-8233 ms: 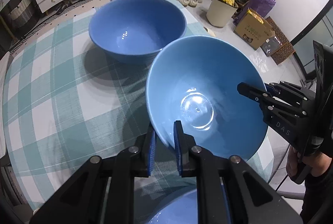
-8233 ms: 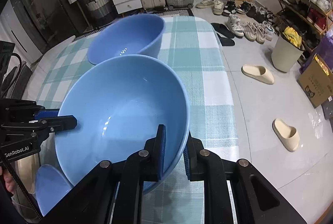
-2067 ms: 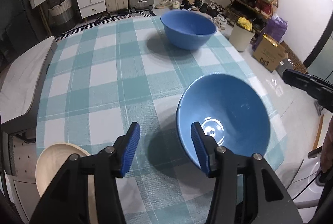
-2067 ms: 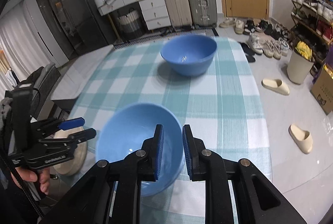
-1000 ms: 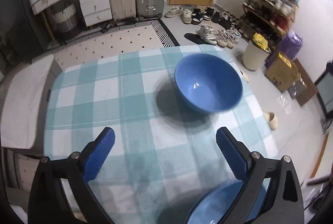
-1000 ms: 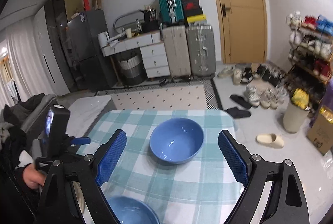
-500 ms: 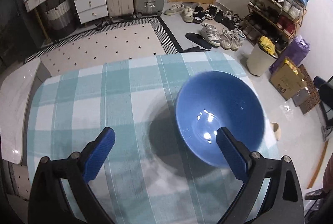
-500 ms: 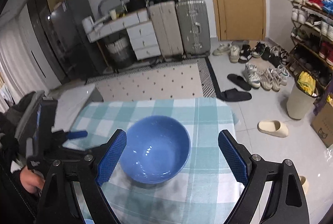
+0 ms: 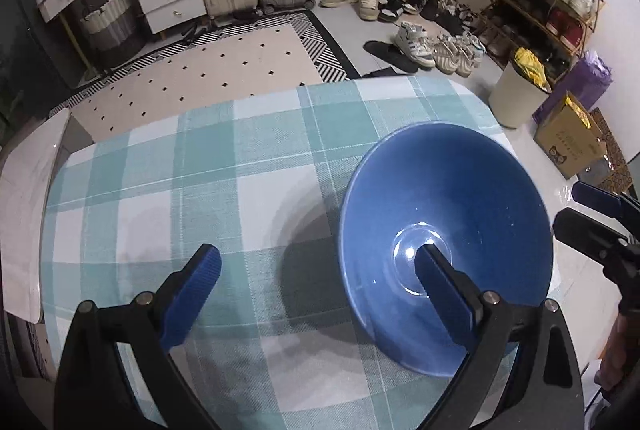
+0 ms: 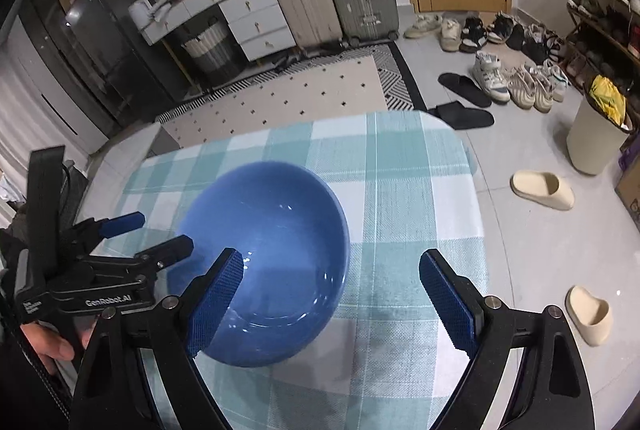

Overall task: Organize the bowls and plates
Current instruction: 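Close the left gripper on a dark blue bowl's rim while the right gripper approaches another bowl, then close the right gripper on a blue bowl's rim while the left gripper holds its bowl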

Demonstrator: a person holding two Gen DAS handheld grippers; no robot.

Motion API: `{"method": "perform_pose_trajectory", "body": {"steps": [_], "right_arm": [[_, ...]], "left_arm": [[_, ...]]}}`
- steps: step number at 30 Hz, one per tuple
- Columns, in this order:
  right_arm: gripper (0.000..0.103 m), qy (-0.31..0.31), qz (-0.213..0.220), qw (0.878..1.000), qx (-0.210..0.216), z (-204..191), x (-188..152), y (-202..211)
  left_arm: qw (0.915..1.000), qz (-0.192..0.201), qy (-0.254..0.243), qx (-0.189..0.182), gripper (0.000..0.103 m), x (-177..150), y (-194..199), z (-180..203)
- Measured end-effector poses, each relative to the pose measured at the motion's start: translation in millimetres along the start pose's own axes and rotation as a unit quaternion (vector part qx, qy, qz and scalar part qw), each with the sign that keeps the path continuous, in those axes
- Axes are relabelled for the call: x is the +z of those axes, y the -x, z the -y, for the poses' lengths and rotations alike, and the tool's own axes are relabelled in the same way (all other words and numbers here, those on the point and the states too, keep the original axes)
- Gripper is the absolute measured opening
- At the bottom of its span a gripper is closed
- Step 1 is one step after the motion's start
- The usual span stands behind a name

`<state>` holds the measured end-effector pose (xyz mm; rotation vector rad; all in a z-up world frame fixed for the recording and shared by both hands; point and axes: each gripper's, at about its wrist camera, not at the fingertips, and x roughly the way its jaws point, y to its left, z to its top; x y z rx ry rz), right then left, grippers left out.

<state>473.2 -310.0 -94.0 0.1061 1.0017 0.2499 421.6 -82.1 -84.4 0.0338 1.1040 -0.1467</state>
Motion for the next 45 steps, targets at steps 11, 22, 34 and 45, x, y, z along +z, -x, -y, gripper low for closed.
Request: {"method": "perform_pose_trajectory", "body": {"steps": [11,22,34,45], "right_arm": [[0.091,0.014,-0.027,0.999,-0.015,2,-9,-25],[0.091,0.020,-0.032,0.999,-0.011,-7,-13,-27],[0.089,0.019,-0.029,0.999,-0.009,-9,-15,-24],[0.078,0.020,-0.034,0.999,-0.016,-11,-13,-22]], "left_arm": [[0.9993,-0.030,-0.006,-0.023,0.081,-4,-19,0],[0.9963,-0.054,0.001,-0.068,0.035,-8,-23,2],[0.9942,-0.061,-0.005,-0.089,0.009,-10,-20,4],[0.9930,-0.069,-0.004,-0.096,0.009,-11,-21,1]]}}
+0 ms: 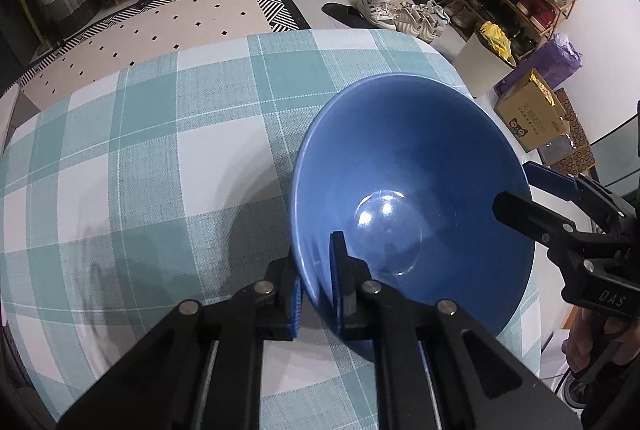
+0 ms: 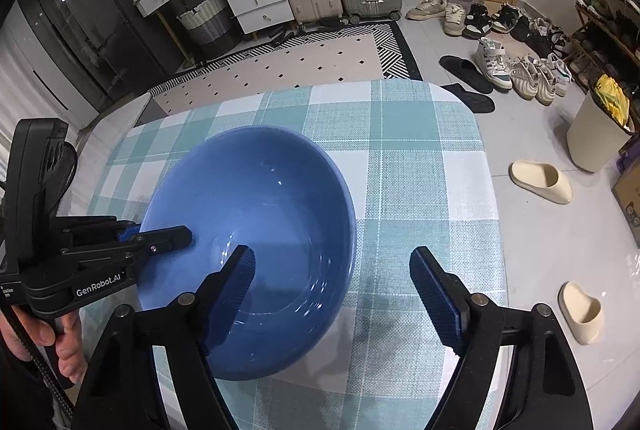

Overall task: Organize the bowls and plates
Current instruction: 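Close the right gripper on a blue bowl's rim while the left gripper holds its bowl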

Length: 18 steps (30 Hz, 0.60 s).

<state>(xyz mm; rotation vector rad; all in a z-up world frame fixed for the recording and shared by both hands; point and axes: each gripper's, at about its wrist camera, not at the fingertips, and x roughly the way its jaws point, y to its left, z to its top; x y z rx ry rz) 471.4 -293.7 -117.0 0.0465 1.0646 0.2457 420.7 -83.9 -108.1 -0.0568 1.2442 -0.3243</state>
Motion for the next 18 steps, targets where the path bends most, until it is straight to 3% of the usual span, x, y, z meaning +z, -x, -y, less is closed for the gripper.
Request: {"method": "perform_pose_trajectory", "body": {"steps": [3,9,18], "right_arm": [[0.075,0.000,-0.006,1.000,-0.001,-2,1,-2],[0.040,0.011,-0.040,0.999,-0.007,-10,-1,-16],[0.016,0.022,-0.049,0.998,-0.033,-12,-6,-21]], "left_arm": [[1.0000,-0.002,0.008,-0.001,0.009,-1,0,-2],[1.0000,-0.002,0.007,0.000,0.009,-2,0,-1],[0.9999,-0.008,0.008,0.007,0.009,-3,0,0]]}}
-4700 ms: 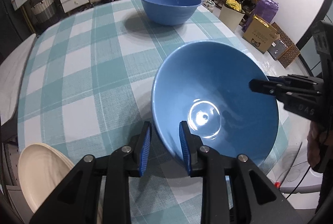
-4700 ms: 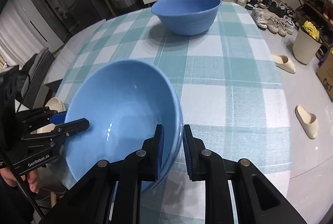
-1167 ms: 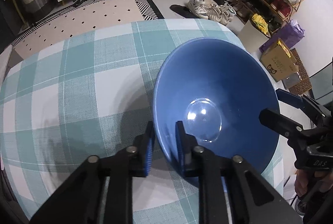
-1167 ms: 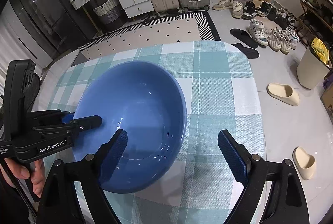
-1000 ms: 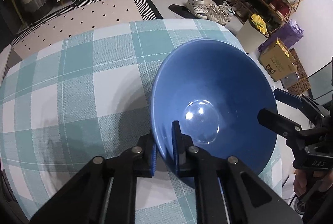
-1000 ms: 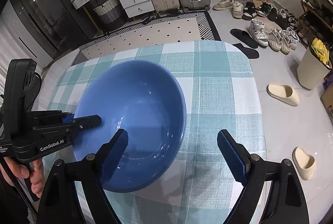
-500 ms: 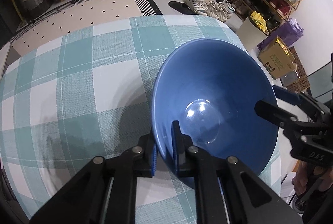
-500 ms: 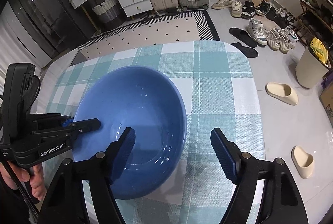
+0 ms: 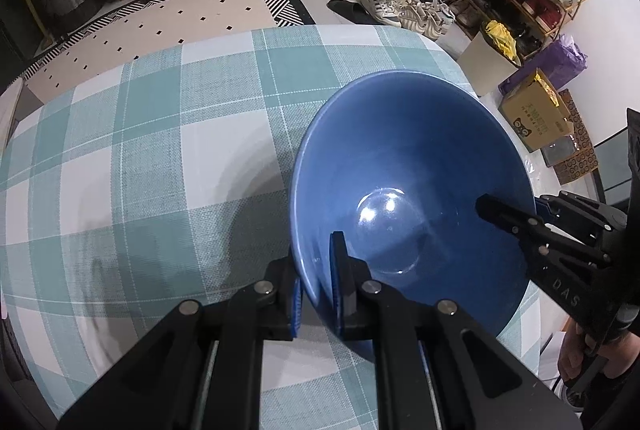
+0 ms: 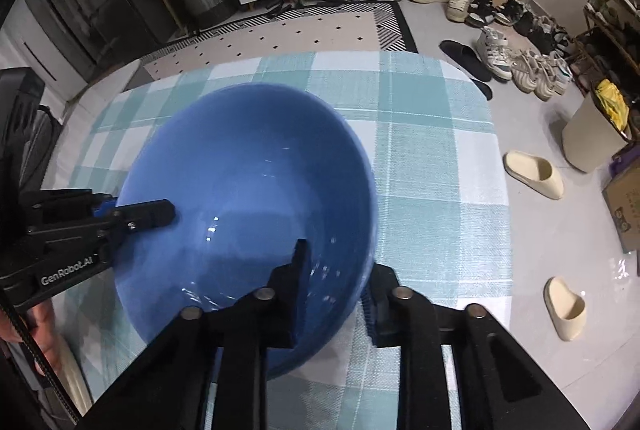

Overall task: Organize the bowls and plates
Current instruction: 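Close the right gripper on a blue bowl's rim while the left gripper holds its bowl, then lift both blue bowls off the table with both grippers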

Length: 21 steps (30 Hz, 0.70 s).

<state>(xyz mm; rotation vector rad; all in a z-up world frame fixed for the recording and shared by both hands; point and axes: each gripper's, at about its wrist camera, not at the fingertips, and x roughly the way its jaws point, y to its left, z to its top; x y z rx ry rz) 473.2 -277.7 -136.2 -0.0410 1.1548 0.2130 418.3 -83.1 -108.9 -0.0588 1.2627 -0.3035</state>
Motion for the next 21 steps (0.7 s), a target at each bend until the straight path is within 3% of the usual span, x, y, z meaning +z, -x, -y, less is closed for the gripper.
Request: {"method": "perform_pose_trajectory", "body": {"steps": [7,21], "right_arm": [[0.014,0.020,-0.002,0.999,-0.033,-6.3,-2.0,-0.8],[0.014,0.030,0.008,0.999,-0.040,-7.8,-4.9,2.0]], "left_arm": [[0.9999,0.001,-0.008,0.012,0.009,-1.6,2.3,5.7],[0.9996,0.009,-0.009,0.025,0.009,-4.6,7.8,9.7]]}}
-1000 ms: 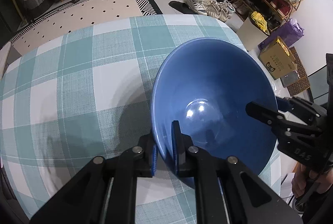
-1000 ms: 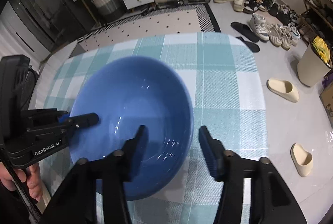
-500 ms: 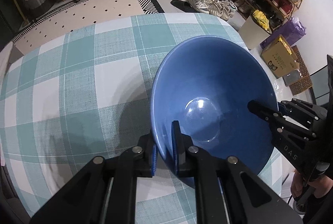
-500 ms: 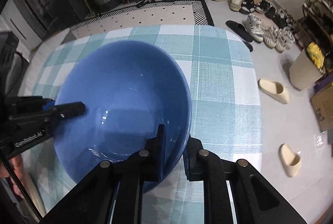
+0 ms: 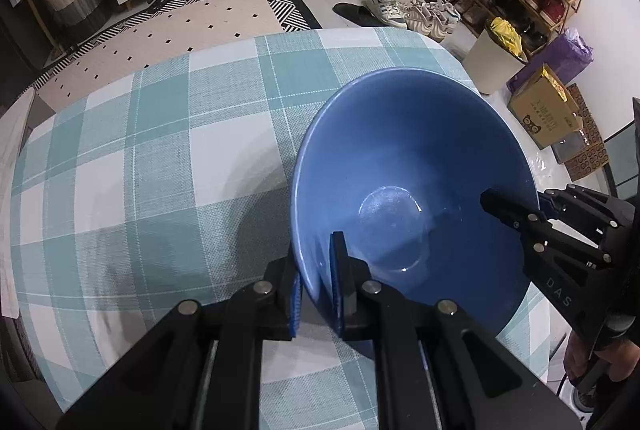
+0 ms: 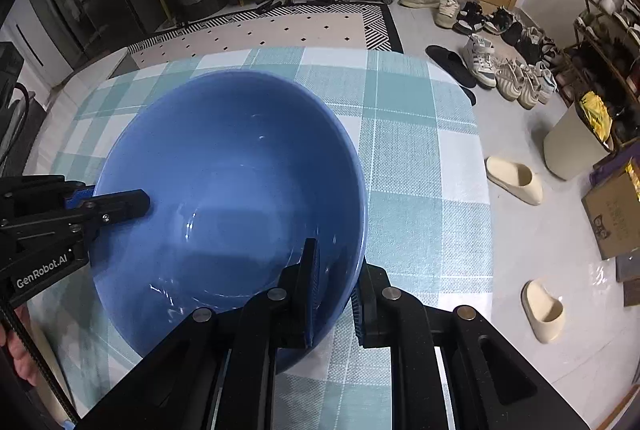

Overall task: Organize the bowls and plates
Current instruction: 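Lift both blue bowls off the table with both grippers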

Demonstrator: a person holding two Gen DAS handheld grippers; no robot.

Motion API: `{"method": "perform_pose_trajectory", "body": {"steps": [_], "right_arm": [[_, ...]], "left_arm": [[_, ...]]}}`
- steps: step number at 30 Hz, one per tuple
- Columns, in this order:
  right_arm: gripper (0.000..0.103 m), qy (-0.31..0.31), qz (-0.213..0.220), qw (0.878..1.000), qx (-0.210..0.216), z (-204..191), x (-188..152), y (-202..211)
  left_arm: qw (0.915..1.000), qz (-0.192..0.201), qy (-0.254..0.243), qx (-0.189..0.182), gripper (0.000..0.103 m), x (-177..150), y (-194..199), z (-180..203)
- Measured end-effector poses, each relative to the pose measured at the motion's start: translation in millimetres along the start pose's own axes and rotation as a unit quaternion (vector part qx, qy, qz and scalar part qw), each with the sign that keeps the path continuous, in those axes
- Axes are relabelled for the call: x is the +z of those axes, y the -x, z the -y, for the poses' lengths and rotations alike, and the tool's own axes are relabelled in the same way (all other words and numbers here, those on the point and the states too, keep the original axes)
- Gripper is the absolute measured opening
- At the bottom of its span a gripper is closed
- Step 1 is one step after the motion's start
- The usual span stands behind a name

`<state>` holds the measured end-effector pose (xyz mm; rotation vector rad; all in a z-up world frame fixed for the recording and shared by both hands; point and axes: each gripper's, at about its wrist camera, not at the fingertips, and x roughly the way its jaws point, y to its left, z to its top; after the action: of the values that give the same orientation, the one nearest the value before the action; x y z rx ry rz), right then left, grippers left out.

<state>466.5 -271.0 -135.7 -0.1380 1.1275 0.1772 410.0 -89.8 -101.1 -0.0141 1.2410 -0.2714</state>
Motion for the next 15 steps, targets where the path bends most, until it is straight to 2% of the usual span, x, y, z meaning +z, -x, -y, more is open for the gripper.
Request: {"method": "perform_pose_trajectory", "body": {"steps": [15], "right_arm": [[0.014,-0.009,0.008,1.000,0.013,-4,-1,17]], "left_arm": [[0.9999,0.012,-0.002,0.001,0.009,-4,19,0]]}}
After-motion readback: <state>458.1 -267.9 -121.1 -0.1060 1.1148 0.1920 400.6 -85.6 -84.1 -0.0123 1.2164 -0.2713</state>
